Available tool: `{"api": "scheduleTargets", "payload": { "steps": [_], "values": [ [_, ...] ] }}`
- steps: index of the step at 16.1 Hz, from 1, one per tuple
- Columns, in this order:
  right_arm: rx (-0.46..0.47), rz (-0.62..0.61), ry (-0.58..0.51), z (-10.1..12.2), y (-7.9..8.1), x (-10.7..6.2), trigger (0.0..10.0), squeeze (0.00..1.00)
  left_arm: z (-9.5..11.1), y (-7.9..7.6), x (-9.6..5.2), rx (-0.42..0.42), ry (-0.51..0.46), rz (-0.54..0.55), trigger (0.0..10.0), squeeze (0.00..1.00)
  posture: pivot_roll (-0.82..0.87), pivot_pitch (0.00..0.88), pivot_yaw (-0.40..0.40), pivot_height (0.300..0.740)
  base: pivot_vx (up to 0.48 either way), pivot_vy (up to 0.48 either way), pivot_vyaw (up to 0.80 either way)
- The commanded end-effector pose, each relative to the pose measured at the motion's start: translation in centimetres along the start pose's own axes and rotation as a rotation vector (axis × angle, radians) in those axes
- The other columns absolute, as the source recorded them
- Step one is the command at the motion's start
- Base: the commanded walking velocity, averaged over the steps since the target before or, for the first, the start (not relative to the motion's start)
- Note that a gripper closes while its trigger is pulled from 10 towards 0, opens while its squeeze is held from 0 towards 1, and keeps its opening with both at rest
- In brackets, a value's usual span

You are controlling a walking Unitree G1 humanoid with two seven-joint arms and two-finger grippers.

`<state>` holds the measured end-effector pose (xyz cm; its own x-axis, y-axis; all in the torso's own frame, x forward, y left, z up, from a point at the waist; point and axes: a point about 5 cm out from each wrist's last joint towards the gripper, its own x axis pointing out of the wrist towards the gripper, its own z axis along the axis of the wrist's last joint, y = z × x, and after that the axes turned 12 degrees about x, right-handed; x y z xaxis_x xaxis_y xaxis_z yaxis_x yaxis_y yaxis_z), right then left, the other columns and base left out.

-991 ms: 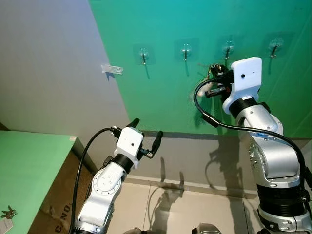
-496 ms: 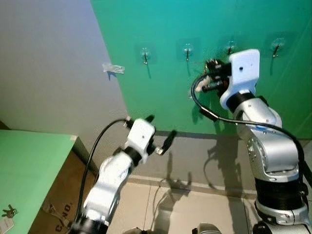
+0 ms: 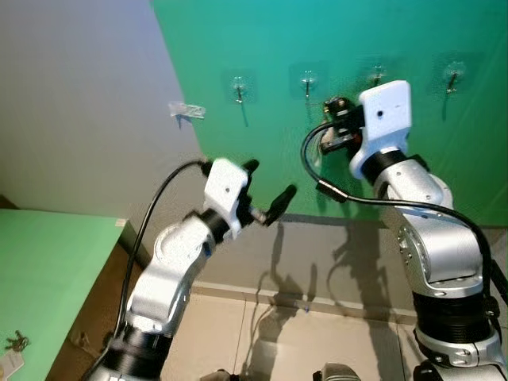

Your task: Hang keys on a hook

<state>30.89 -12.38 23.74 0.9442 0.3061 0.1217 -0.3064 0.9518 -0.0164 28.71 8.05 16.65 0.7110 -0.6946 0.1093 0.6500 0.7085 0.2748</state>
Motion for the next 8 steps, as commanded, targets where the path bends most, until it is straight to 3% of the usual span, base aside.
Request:
{"api": "scheduleTargets", "payload": {
  "steps": [1,3,8],
  "values": [
    [0.011,0.026,0.001,0.1,0.3,0.0,0.0,0.0,1.1,1.1,-0.1,0.0,-0.026,0.008,10.0,0.0,-0.25,0.051,0.12,0.72,0.0,0.0,0.0],
    [-0.015,0.015,0.027,-0.3,0.1,0.1,0.0,0.0,2.5,2.0,0.1,-0.024,-0.065,0.009,10.0,0.0,-0.24,0.052,0.121,0.72,0.0,0.0,0.0],
    [0.004,0.034,0.022,-0.2,1.1,0.4,0.0,0.0,4.6,2.5,1.2,-0.076,-0.116,-0.005,10.0,0.0,-0.24,0.052,0.124,0.72,0.0,0.0,0.0]
  ]
}}
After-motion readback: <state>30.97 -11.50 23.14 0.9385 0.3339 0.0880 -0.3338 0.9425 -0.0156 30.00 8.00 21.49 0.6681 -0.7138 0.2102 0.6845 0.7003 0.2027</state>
